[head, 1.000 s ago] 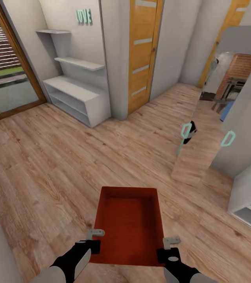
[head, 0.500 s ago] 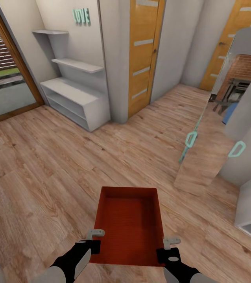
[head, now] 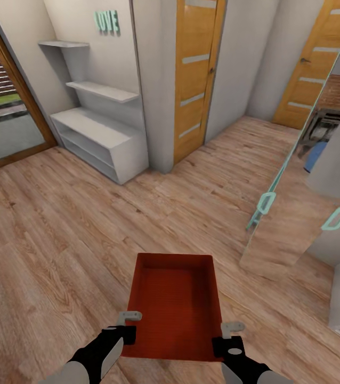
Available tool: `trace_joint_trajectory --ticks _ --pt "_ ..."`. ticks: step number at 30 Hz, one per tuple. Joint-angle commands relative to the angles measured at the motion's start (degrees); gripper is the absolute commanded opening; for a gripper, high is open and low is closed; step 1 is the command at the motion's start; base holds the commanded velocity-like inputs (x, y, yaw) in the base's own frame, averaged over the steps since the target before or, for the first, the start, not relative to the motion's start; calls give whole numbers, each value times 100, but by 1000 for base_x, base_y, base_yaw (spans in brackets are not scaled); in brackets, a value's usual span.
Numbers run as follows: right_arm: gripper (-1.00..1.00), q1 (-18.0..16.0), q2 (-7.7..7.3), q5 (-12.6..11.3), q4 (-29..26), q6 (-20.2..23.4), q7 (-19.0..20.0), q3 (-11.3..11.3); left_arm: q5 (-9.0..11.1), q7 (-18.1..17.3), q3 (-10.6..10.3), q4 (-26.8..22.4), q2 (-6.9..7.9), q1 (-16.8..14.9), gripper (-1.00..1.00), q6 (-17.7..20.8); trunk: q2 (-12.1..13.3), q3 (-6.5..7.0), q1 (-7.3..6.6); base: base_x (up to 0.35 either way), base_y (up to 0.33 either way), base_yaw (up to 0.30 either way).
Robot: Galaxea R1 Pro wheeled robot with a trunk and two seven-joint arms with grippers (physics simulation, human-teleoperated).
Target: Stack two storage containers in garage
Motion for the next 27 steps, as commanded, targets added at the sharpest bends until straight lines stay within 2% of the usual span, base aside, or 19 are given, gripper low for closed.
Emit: trace_joint_trajectory --ticks 1,27 --pt "-100 -2 -102 -127 -10 6 24 26 138 65 -201 -28 19 -4 -100 20 -9 -8 6 334 0 0" --pt "-100 -2 -109 -127 -10 15 24 18 138 65 -201 -27 19 -3 -100 20 -9 -8 6 334 0 0"
